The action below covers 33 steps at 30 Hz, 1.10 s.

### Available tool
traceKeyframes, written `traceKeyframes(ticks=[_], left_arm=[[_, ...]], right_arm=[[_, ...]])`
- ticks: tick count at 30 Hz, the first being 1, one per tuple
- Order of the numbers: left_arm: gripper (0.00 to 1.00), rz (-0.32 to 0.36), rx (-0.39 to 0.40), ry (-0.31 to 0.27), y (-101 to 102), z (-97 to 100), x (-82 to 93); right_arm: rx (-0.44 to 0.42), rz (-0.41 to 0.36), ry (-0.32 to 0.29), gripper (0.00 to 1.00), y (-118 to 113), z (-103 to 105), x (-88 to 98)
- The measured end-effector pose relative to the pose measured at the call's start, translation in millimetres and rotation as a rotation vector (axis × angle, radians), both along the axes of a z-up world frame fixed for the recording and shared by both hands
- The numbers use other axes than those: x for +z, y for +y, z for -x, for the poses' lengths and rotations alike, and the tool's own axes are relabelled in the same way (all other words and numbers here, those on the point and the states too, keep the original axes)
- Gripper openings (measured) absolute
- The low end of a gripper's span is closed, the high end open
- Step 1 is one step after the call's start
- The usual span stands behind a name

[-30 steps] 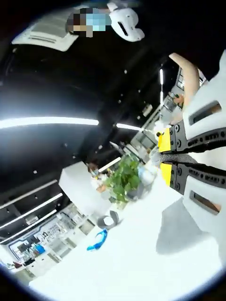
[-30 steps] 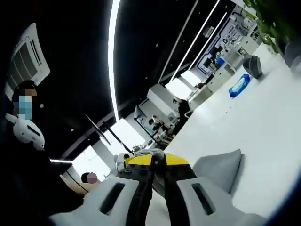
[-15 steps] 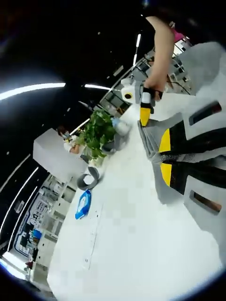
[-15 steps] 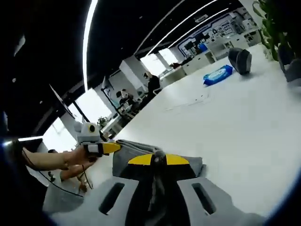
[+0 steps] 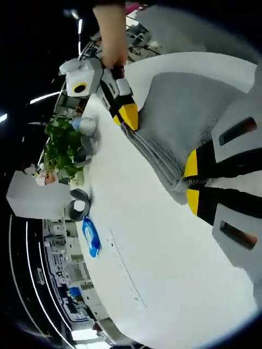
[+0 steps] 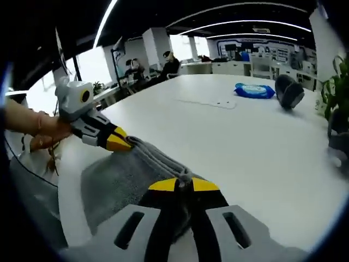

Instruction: Fold the towel on the table until its edges align and the towel forms a compact rectangular stack.

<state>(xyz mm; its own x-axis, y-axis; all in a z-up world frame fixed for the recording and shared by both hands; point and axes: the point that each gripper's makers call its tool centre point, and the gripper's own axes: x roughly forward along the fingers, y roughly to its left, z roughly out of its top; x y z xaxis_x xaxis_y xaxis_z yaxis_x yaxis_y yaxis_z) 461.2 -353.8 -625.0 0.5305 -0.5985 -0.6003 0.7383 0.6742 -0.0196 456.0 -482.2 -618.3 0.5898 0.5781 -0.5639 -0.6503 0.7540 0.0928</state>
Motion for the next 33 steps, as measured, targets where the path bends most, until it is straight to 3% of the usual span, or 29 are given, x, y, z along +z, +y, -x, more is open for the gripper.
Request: traceKeyframes(ticks=[1,2,5,8,9,12,13,15,16,18,20,22,23,24,25,26,28,30,32,33], left_arm=[[0.05,-0.016,-0.012,-0.019,0,-0.9,0.0],[0.05,-0.061,-0.053,-0.080,-2,-1.5,-1.0],[0.06,-0.135,-0.095,-0.145,-5,-1.4,-1.7],[0.09,-0.208,-0.119,-0.183,-4,-2.9,-4.5],[0.11,-0.256,-0.119,-0.220,-1,-6.5,-3.2],[0.13,-0.357,-0.167,-0.292,-4,-6.7,0.4],[0.14,-0.395,-0.173,-0.348,-3,-8.9,5.1],[0.14,-0.378,-0.153,-0.336,-3,-5.6,5.6],[0.14,-0.365,-0.113,-0.335,2,-7.7,8.7],[0.10,-0.429,-0.093,-0.324,19,-9.4,6.6],[0.08,-0.477,-0.034,-0.295,44,-12.9,5.0],[0.08,-0.394,0.010,-0.225,50,-9.0,2.6],[0.08,-0.363,0.027,-0.230,53,-10.3,6.0],[0.09,-0.306,0.034,-0.230,51,-8.9,10.2],[0.10,-0.192,-0.009,-0.208,38,0.4,14.8],[0.13,-0.152,-0.039,-0.204,32,6.1,17.5],[0.16,-0.114,-0.145,-0.241,17,22.4,27.1],[0.19,-0.085,-0.220,-0.306,1,38.4,41.0],[0.22,-0.014,-0.285,-0.314,-16,57.5,52.4],[0.22,-0.020,-0.333,-0.332,-24,67.3,54.6]], right_arm=[[0.009,0.038,-0.017,0.05,-1,1,-3.4],[0.013,0.063,-0.030,0.06,-2,1,-5.2],[0.050,0.175,-0.095,0.06,-3,0,-9.6],[0.125,0.341,-0.161,0.08,-3,1,-15.4],[0.133,0.385,-0.169,0.09,-4,0,-16.6],[0.134,0.464,-0.203,0.10,-3,-1,-12.6],[0.131,0.476,-0.217,0.10,-2,-1,-11.4],[0.113,0.450,-0.223,0.10,-3,2,-9.3],[0.095,0.402,-0.211,0.10,-3,4,-8.6],[0.101,0.370,-0.195,0.11,-10,9,-7.8],[0.100,0.432,-0.197,0.11,-30,11,-8.4],[0.058,0.399,-0.179,0.11,-42,13,-5.5],[0.033,0.367,-0.153,0.11,-44,16,-2.9],[0.043,0.353,-0.172,0.11,-43,16,1.6],[0.031,0.330,-0.183,0.10,-42,16,6.5],[0.020,0.306,-0.195,0.08,-40,19,13.4],[0.013,0.235,-0.195,0.08,-32,25,23.6],[0.028,0.221,-0.200,0.11,-27,34,30.4],[0.077,0.176,-0.182,0.15,-13,50,33.3],[0.099,0.151,-0.160,0.15,-7,59,32.8]])
